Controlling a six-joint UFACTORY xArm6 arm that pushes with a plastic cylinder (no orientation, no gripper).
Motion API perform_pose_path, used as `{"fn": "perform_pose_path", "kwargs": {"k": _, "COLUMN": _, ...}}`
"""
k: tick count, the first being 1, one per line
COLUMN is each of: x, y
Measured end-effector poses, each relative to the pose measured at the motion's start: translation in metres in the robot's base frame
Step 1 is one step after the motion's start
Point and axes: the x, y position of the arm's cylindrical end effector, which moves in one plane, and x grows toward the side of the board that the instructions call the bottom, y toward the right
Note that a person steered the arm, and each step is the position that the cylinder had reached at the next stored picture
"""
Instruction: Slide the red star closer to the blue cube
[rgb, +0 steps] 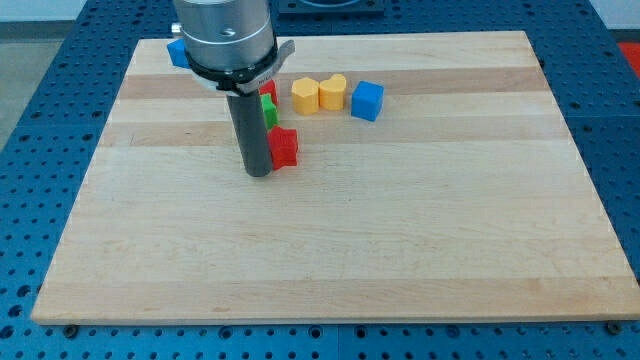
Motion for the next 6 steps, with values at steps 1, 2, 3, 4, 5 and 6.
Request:
{"fn": "perform_pose_path", "kwargs": {"k": 1, "x": -0.007, "y": 0.0}}
{"fn": "perform_pose_path", "kwargs": {"k": 2, "x": -0.018, "y": 0.007}}
{"fn": "perform_pose_path", "kwargs": {"k": 3, "x": -0.025, "y": 0.035}}
{"fn": "perform_pose_path", "kwargs": {"k": 4, "x": -0.034, "y": 0.069}}
{"fn": "perform_pose_path", "kwargs": {"k": 5, "x": -0.045, "y": 0.1}}
{"fn": "perform_pose_path", "kwargs": {"k": 6, "x": -0.053, "y": 0.127}}
